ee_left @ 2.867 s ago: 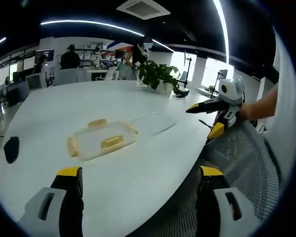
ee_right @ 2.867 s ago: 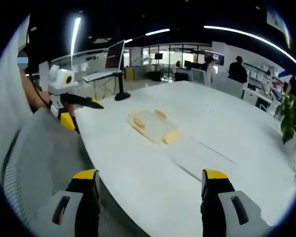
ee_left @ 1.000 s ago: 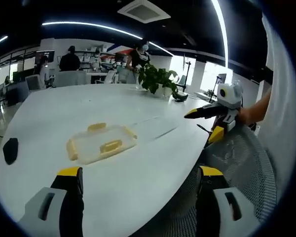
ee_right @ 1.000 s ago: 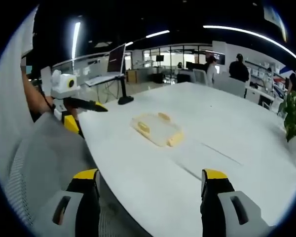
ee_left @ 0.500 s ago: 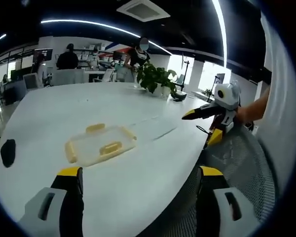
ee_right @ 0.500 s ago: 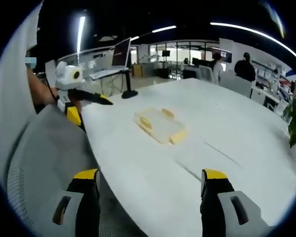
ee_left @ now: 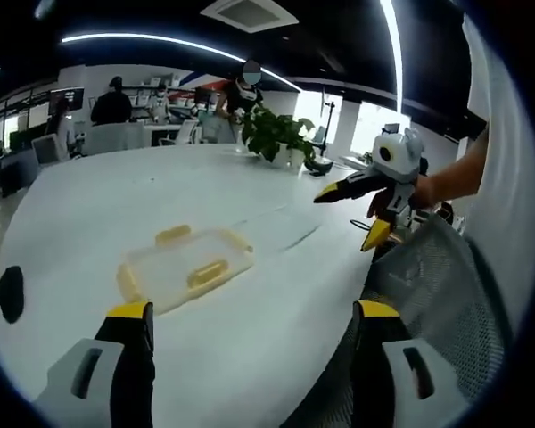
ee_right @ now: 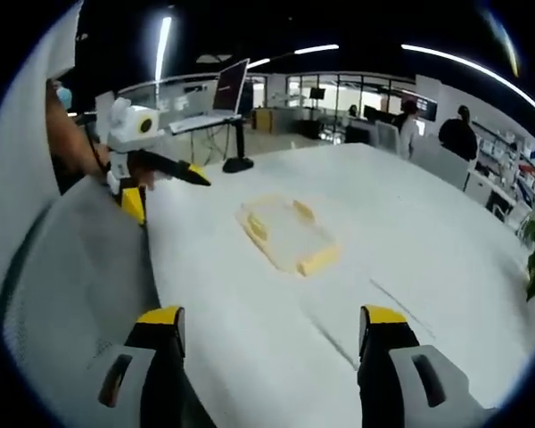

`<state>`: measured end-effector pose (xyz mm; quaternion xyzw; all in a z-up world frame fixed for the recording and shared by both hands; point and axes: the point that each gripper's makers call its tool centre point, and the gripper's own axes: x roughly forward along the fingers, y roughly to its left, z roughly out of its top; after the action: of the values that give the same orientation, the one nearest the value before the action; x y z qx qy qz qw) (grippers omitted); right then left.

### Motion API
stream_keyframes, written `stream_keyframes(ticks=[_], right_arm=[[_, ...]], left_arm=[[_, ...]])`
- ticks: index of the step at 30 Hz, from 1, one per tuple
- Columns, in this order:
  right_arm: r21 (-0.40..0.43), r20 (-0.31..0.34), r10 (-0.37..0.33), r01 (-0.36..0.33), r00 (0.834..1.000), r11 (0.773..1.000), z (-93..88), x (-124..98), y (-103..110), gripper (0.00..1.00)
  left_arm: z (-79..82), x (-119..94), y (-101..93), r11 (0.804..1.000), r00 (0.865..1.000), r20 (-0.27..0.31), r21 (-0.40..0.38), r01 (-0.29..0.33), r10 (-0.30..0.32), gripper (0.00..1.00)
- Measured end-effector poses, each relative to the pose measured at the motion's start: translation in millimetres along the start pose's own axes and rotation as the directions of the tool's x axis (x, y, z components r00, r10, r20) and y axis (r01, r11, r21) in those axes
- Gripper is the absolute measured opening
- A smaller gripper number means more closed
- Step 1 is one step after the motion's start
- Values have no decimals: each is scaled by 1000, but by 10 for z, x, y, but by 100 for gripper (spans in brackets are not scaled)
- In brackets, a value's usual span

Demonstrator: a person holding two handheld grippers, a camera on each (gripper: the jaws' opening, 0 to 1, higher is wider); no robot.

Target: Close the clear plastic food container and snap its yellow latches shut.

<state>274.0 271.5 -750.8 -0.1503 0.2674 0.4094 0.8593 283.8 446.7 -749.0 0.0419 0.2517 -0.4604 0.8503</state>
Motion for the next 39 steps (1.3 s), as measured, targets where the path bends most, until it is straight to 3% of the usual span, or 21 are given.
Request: stream_keyframes(ticks=[12,23,39], right_arm=[[-44,-39,33,-35,999,998,9,162,-71,77],[-54,-45,44,-46,998,997,35,270,-127,76],[-65,-42,33,-36,999,997,113,412,-228,75]], left_arm=[[74,103,147,999,1000,-10,35,13,-13,91],[13,164,297,997,999,-51,74,21,-17,89],[-5,213,393,994,997,-69,109,26,-18,87]])
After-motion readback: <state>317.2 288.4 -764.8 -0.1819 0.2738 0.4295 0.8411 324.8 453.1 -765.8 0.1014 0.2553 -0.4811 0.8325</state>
